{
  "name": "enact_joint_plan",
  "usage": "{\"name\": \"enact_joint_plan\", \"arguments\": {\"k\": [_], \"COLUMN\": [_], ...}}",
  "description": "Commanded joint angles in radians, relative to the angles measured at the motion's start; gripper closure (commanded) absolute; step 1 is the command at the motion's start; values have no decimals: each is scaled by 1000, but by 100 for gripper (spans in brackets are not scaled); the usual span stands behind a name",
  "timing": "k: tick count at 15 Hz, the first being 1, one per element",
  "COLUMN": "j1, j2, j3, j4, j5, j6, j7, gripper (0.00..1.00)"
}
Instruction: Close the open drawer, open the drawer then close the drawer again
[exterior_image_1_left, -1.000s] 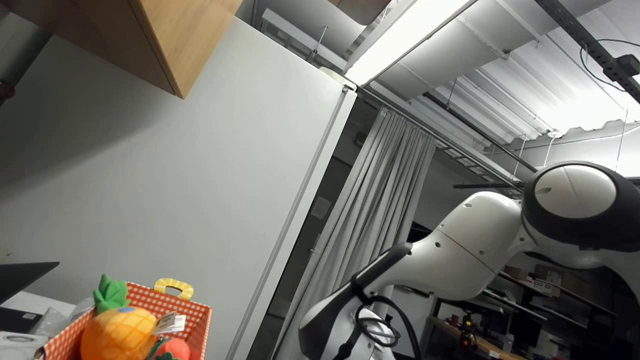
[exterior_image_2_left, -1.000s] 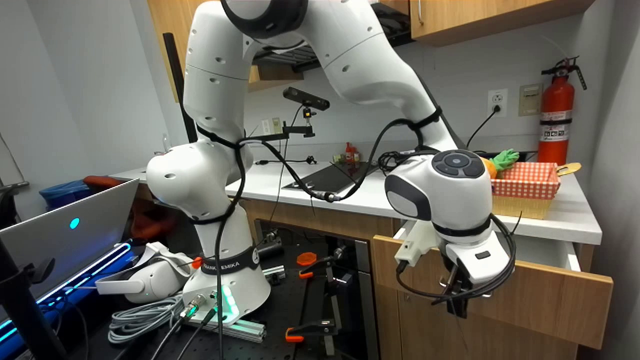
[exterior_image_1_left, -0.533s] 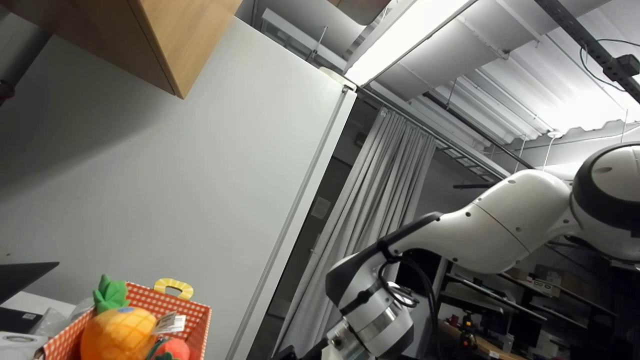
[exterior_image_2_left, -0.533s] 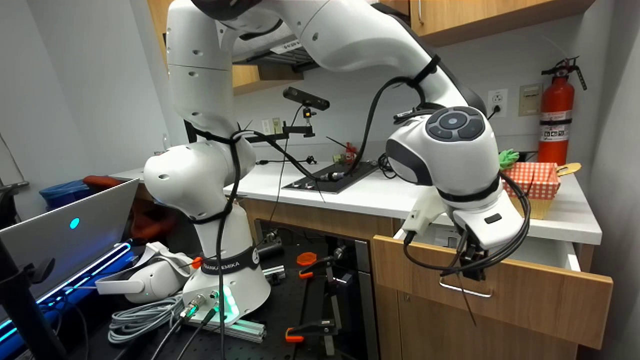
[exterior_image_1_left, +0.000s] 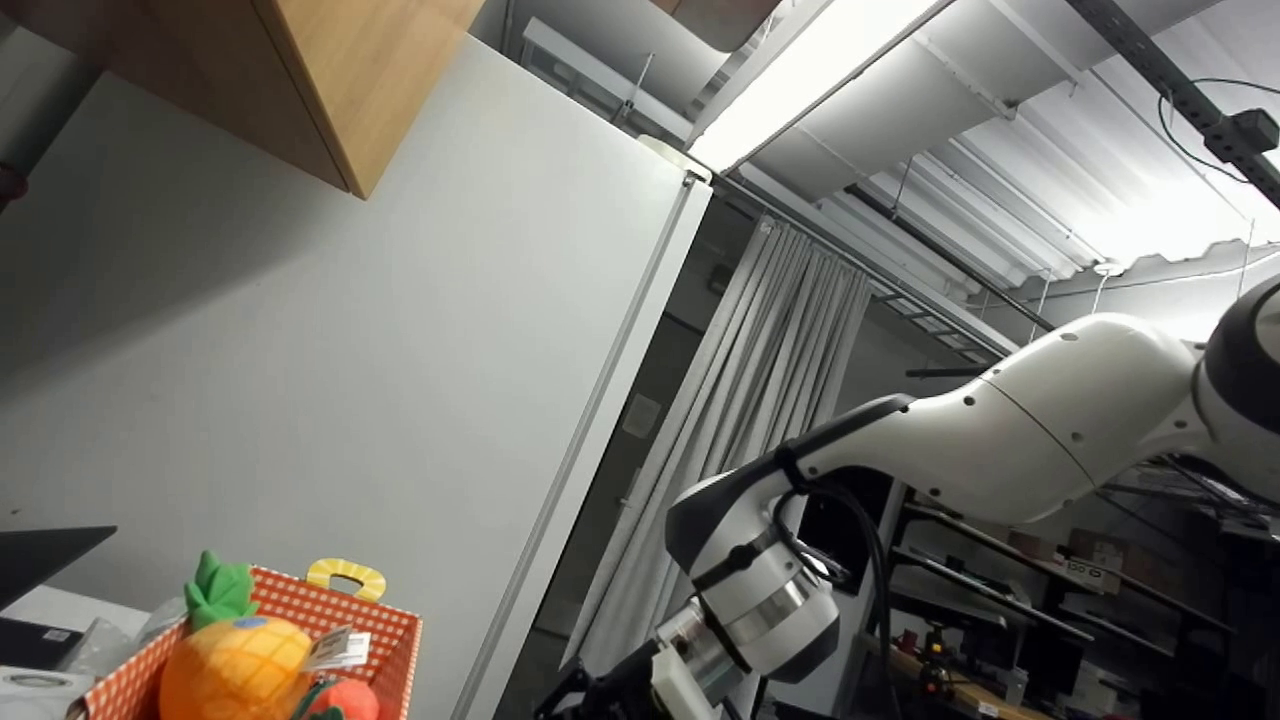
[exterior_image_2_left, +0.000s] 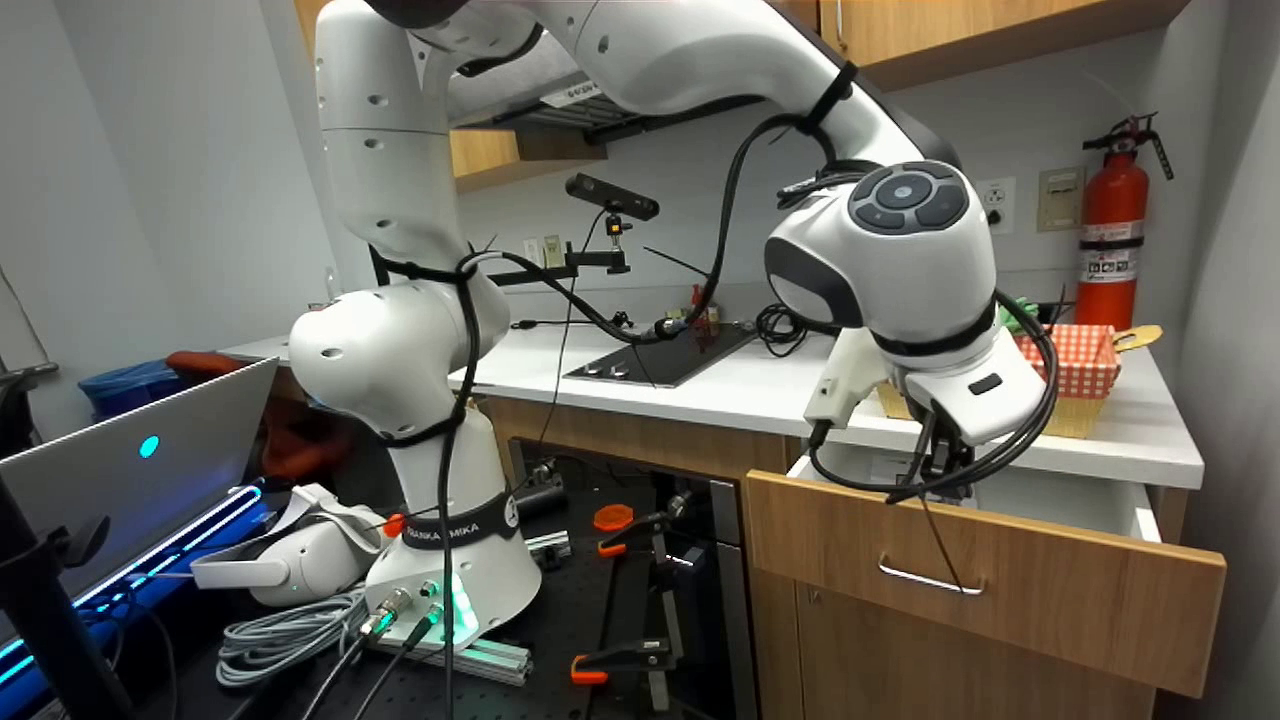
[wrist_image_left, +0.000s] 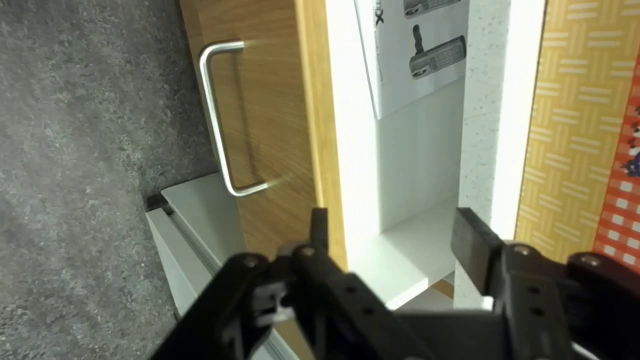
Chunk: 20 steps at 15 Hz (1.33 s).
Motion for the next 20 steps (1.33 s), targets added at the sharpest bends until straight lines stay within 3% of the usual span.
{"name": "enact_joint_plan", "arguments": {"k": [1,6,12,20], "j1": [108,219,284,278], "j2": [-51,-36,-21,20], "j3": [-52,-45,-49,-49], "j4": [-28,-45,-71,-112], "j5": [72,80,42,-51], "j6": [-18,16,38,136], "j7": [-29,-12,7,9], "gripper": [65,99,100,100]}}
